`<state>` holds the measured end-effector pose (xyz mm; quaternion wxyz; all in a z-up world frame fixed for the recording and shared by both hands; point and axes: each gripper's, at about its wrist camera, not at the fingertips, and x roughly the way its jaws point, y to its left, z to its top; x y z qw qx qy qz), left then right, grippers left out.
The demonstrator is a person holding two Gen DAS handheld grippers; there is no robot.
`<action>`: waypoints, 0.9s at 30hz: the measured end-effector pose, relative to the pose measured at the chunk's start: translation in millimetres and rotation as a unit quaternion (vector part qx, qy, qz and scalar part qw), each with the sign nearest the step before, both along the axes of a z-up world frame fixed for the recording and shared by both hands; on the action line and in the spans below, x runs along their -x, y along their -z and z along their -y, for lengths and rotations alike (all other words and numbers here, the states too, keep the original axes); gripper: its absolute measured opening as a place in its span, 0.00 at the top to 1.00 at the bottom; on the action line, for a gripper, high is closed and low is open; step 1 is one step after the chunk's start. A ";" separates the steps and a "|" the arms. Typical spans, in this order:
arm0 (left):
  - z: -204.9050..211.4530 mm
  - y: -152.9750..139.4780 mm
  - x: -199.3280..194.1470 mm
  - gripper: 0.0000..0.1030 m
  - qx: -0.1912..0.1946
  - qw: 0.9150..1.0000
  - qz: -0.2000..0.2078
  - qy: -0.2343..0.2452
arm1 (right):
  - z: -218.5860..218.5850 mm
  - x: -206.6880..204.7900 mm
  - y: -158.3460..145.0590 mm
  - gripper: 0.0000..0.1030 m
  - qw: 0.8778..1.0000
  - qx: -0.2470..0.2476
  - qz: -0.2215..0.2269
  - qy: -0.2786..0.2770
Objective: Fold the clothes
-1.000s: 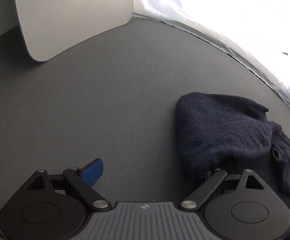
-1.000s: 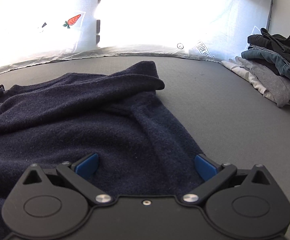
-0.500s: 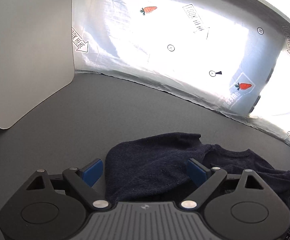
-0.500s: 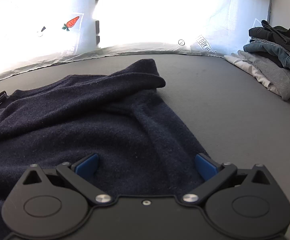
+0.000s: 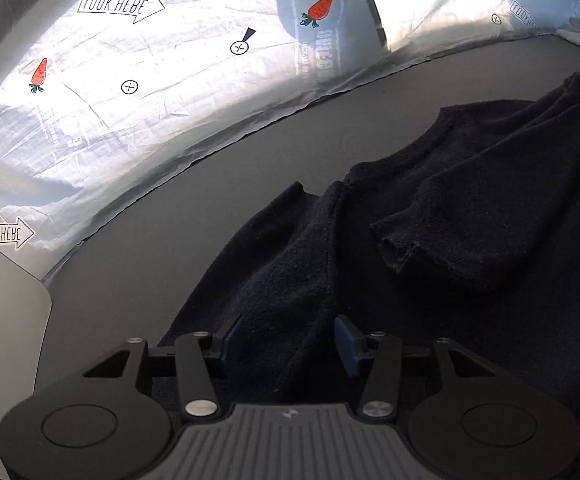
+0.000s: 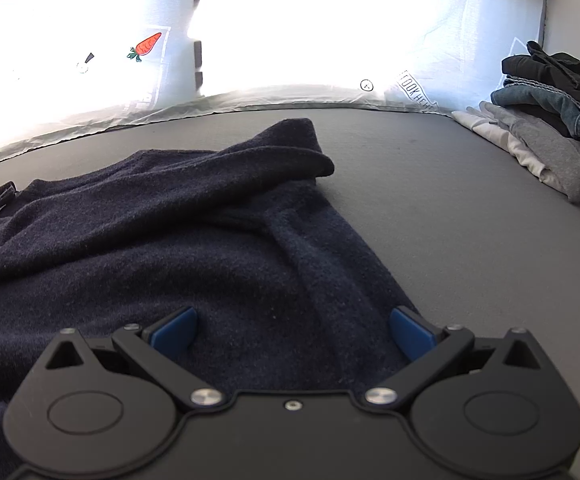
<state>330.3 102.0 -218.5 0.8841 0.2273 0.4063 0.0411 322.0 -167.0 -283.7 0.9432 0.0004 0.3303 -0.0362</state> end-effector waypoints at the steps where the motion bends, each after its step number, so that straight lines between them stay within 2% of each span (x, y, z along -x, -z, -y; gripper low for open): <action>1: -0.8 5.7 -1.6 0.44 -0.024 1.000 0.002 -0.002 | -0.2 0.1 0.0 0.00 1.000 0.000 0.000 0.000; 2: -1.9 11.1 -3.2 0.44 -0.047 0.999 0.004 -0.004 | -0.3 0.1 -0.1 0.00 1.000 0.001 0.000 0.000; 4: -9.9 16.1 -4.2 0.45 -0.068 0.998 0.003 -0.014 | -0.3 0.0 -0.2 0.00 1.000 0.001 0.000 0.000; 5: -18.0 14.2 -3.2 0.47 -0.060 0.998 0.008 -0.027 | -0.6 0.3 -0.3 0.00 1.000 0.002 0.000 0.001; 6: -27.7 9.8 -1.1 0.55 -0.043 0.998 0.015 -0.043 | -0.8 0.5 -0.3 0.00 1.000 0.002 0.000 0.001; 7: -36.3 5.1 1.2 0.70 -0.025 0.998 0.022 -0.061 | -0.9 0.6 -0.5 0.00 1.000 0.002 0.000 0.001; 8: -50.1 -4.2 6.6 0.73 0.007 0.996 0.036 -0.086 | -1.1 0.6 -0.6 0.00 1.000 0.002 0.000 0.001; 9: -61.6 -13.7 12.8 0.73 0.039 0.992 0.050 -0.109 | -1.2 0.7 -0.8 0.00 1.000 0.003 0.000 0.001; 10: -71.3 -21.5 20.7 0.85 0.039 0.986 0.072 -0.146 | -1.4 0.8 -0.9 0.00 1.000 0.003 0.000 0.001; 12: -91.1 -36.8 36.8 0.85 0.042 0.968 0.114 -0.219 | -1.8 0.9 -0.9 0.00 1.000 0.003 0.000 0.002; 13: -104.7 -43.6 46.7 0.85 0.049 0.957 0.130 -0.254 | -2.0 1.0 -0.9 0.00 1.000 0.003 0.000 0.002; 14: -123.8 -50.5 59.2 0.85 0.067 0.940 0.145 -0.301 | -2.1 1.1 -0.9 0.00 1.000 0.003 0.000 0.002; 16: -165.1 -57.3 86.1 0.85 0.117 0.896 0.162 -0.397 | -2.5 1.2 -0.8 0.00 1.000 0.004 0.000 0.003; 17: -188.4 -57.6 103.4 0.85 0.146 0.865 0.168 -0.450 | -2.6 1.3 -0.8 0.00 1.000 0.004 0.000 0.003; 18: -205.8 -55.7 118.4 0.85 0.168 0.839 0.172 -0.488 | -2.3 1.2 -0.8 0.00 1.000 0.004 0.000 0.003; 20: -243.0 -45.0 159.2 0.84 0.226 0.777 0.177 -0.560 | -1.8 1.2 -0.9 0.00 1.000 0.004 0.000 0.002; 23: -256.8 -31.3 192.3 0.79 0.213 0.741 0.159 -0.616 | -2.3 1.5 -0.9 0.00 1.000 0.004 0.000 0.003; 25: -257.0 -24.0 206.7 0.78 0.166 0.728 0.134 -0.652 | -2.4 1.7 -0.9 0.00 1.000 0.004 0.000 0.003; 26: -256.5 -21.5 211.8 0.78 0.154 0.722 0.123 -0.663 | -2.4 1.8 -1.0 0.00 1.000 0.004 0.000 0.003; 27: -256.4 -19.1 218.3 0.78 0.161 0.719 0.116 -0.666 | -2.6 1.8 -1.0 0.00 1.000 0.004 0.000 0.003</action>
